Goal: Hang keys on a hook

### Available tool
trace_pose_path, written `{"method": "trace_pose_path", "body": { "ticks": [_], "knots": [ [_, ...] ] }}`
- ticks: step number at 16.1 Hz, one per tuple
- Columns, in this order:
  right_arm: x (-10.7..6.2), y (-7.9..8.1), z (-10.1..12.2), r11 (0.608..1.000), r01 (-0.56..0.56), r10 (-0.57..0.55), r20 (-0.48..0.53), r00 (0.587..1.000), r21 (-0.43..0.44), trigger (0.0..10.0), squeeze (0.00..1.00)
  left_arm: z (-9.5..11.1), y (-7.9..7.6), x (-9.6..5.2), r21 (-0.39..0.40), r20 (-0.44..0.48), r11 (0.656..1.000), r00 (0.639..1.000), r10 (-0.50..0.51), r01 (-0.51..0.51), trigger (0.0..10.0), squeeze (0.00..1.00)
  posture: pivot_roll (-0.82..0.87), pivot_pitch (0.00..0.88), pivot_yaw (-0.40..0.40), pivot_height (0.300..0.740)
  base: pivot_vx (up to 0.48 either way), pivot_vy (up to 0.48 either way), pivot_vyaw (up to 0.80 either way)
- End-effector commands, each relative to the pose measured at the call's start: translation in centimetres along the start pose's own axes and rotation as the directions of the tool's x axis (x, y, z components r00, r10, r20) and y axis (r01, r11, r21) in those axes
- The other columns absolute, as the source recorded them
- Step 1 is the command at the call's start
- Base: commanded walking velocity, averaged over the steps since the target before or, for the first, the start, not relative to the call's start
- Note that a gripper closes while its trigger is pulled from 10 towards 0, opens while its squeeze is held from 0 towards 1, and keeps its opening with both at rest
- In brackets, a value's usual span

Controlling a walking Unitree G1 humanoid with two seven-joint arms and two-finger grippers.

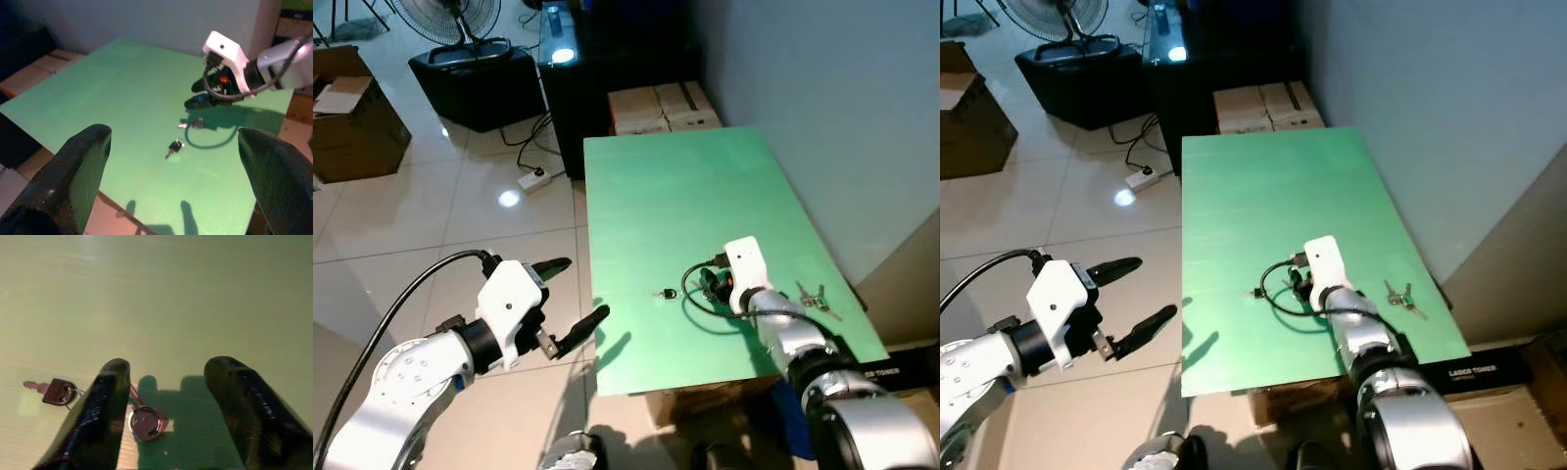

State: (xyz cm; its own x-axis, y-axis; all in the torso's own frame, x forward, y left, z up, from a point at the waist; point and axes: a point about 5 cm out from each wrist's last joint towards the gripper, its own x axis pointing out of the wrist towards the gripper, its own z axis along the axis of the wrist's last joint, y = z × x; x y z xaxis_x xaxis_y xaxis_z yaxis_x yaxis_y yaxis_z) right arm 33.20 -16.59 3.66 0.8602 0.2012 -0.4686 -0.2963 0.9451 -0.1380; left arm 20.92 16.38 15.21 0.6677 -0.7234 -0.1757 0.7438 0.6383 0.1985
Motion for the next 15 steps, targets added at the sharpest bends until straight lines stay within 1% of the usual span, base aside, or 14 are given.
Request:
{"method": "trace_pose_path", "body": {
  "ticks": [1,2,4,5,6,8,10,13,15],
  "knots": [
    [0.0,0.1,-0.3,1.000,-0.024,0.024,-0.034,0.999,-0.003,10.0,1.00,0.4,0.1,-0.6,0.012,-0.007,1.000,1.000,-0.004,0.004,10.0,0.00,0.21,0.176,0.118,0.740,0.000,0.000,0.00],
    [0.0,-0.1,-0.3,0.999,-0.035,0.034,-0.053,0.998,-0.023,10.0,1.00,0.5,0.1,-1.0,0.014,-0.017,1.000,1.000,-0.008,0.009,10.0,0.00,0.23,0.188,0.124,0.740,0.000,0.000,0.00],
    [0.1,-0.6,-0.3,0.998,-0.010,0.005,-0.080,0.997,-0.064,10.0,1.00,0.9,0.1,-1.8,0.020,-0.030,1.000,1.000,-0.002,0.003,10.0,0.00,0.26,0.212,0.131,0.740,0.000,0.000,0.00],
    [0.1,-0.7,-0.2,0.997,-0.003,-0.003,-0.086,0.996,-0.071,10.0,0.94,1.0,0.1,-2.0,0.024,-0.036,1.000,0.999,0.001,0.000,10.0,0.00,0.26,0.219,0.134,0.740,0.000,0.000,0.00],
    [0.1,-0.8,-0.1,0.995,0.005,-0.014,-0.090,0.996,-0.098,10.0,0.00,1.3,0.1,-2.7,0.030,-0.051,1.000,0.999,0.010,-0.008,10.0,0.00,0.29,0.233,0.136,0.740,0.000,0.000,0.00],
    [0.2,-0.8,0.3,0.994,0.006,-0.014,-0.077,0.997,-0.107,10.0,0.00,1.5,0.1,-3.5,0.033,-0.070,0.999,0.997,0.017,-0.015,10.0,0.00,0.31,0.243,0.141,0.740,0.000,0.000,0.00],
    [0.2,-0.6,0.5,0.991,-0.022,0.013,-0.068,0.998,-0.130,10.0,0.00,1.7,0.0,-4.0,0.032,-0.081,0.999,0.997,0.019,-0.016,10.0,0.00,0.32,0.239,0.136,0.740,0.000,0.000,0.00],
    [0.2,-0.4,0.3,0.982,-0.073,0.060,-0.079,0.995,-0.172,10.0,0.00,1.9,-0.2,-4.1,0.028,-0.084,0.999,0.996,0.021,-0.019,10.0,0.00,0.32,0.238,0.127,0.740,0.000,0.000,0.00],
    [-0.1,-0.5,-0.5,0.961,-0.124,0.093,-0.133,0.987,-0.248,10.0,0.00,2.0,-0.4,-4.0,0.020,-0.084,1.000,0.996,0.016,-0.014,10.0,0.00,0.30,0.235,0.127,0.740,0.000,0.000,0.00]
  ]
}}
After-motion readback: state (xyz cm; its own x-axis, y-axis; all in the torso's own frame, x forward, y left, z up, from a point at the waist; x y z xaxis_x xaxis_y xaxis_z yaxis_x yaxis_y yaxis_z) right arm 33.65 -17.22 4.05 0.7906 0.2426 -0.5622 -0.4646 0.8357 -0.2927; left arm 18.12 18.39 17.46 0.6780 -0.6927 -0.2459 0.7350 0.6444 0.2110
